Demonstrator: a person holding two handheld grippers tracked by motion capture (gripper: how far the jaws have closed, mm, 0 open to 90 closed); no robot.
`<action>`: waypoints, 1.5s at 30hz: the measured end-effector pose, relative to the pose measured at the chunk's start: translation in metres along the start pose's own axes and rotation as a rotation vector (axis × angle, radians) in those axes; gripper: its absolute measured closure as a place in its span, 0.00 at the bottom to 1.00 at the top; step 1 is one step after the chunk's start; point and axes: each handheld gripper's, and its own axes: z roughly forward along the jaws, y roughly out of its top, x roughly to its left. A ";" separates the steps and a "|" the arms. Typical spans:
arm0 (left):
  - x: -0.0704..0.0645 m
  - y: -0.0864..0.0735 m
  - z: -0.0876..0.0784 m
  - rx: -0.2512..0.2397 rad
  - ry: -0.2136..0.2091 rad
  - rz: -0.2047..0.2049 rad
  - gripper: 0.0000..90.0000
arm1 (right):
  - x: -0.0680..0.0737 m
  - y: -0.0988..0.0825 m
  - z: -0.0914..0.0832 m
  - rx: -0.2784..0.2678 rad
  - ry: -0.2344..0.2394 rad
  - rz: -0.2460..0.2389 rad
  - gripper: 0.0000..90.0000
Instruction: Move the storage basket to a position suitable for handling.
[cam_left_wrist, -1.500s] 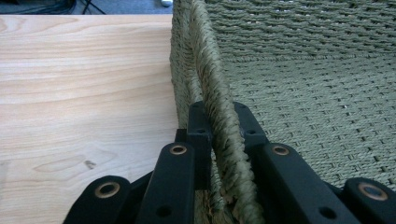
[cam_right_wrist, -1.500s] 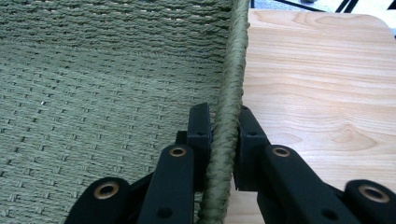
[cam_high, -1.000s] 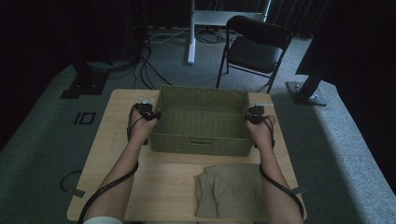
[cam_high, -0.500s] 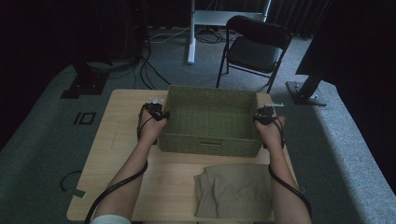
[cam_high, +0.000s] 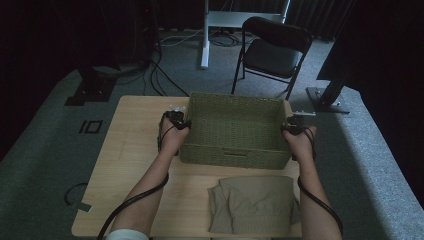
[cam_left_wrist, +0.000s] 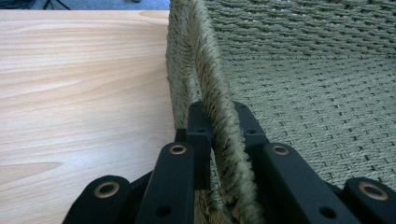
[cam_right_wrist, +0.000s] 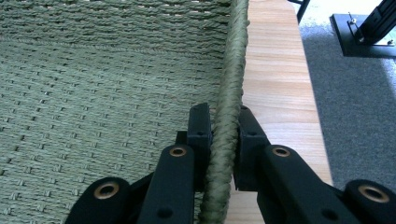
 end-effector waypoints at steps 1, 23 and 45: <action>-0.003 0.000 0.001 0.002 -0.002 0.001 0.90 | -0.002 0.000 0.000 0.001 -0.001 0.000 0.89; -0.034 0.000 0.007 0.014 -0.017 0.007 0.90 | -0.036 -0.007 -0.009 0.004 -0.009 0.001 0.88; -0.039 0.013 0.005 -0.021 -0.120 0.149 0.29 | -0.040 -0.006 -0.012 -0.112 0.076 0.004 0.30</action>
